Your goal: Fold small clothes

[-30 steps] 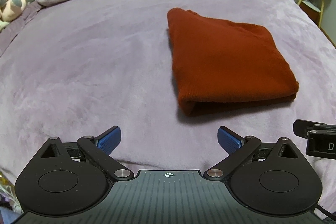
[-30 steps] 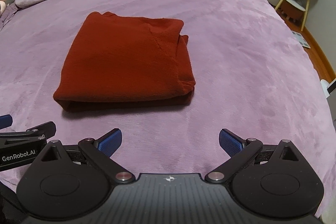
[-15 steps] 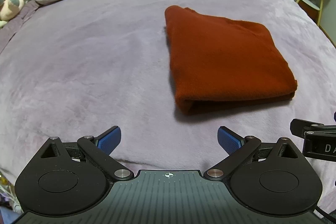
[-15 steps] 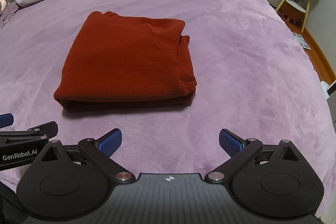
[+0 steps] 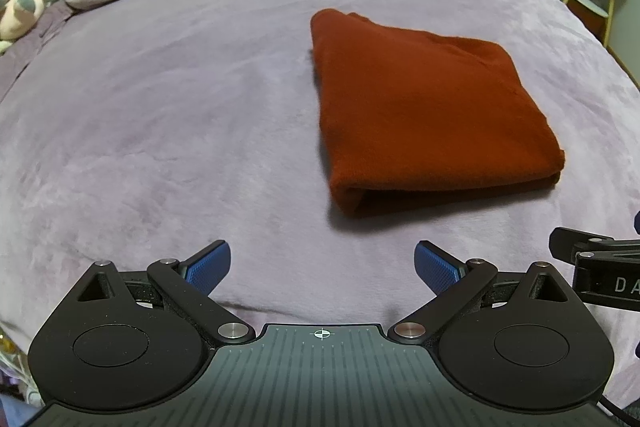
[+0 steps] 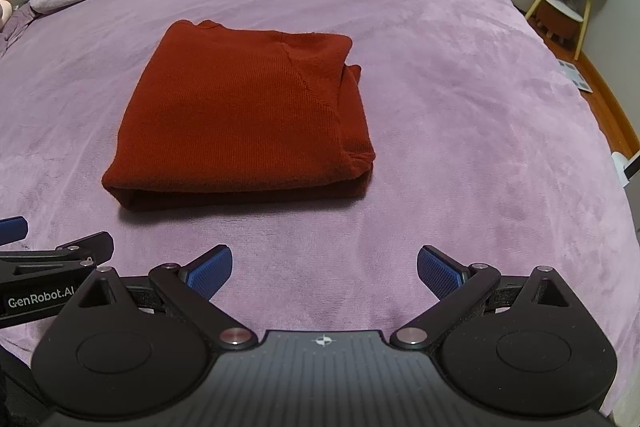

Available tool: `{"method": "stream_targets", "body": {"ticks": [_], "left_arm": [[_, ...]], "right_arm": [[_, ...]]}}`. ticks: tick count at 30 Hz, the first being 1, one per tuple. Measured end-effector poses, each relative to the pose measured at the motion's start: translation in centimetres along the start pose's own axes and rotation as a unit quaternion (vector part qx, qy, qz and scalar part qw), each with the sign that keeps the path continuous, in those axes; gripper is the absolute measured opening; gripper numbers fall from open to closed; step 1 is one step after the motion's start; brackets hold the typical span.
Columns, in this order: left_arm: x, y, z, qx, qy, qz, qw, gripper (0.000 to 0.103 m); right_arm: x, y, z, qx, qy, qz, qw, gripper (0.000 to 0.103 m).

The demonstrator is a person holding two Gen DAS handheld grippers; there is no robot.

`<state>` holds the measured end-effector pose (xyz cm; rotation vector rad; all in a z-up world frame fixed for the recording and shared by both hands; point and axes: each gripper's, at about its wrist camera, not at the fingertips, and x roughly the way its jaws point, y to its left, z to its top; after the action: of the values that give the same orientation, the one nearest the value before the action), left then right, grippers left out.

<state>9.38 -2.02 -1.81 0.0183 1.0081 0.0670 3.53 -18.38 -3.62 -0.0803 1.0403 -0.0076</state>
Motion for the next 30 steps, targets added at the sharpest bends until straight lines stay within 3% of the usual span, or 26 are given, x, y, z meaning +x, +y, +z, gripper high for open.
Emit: {"method": "stream_targets", "body": {"ticks": [30], "left_arm": [[0.13, -0.68, -0.03, 0.010, 0.012, -0.016, 0.9997, 0.101]], "right_arm": [[0.04, -0.17, -0.07, 0.006, 0.001, -0.001, 1.000, 0.099]]}}
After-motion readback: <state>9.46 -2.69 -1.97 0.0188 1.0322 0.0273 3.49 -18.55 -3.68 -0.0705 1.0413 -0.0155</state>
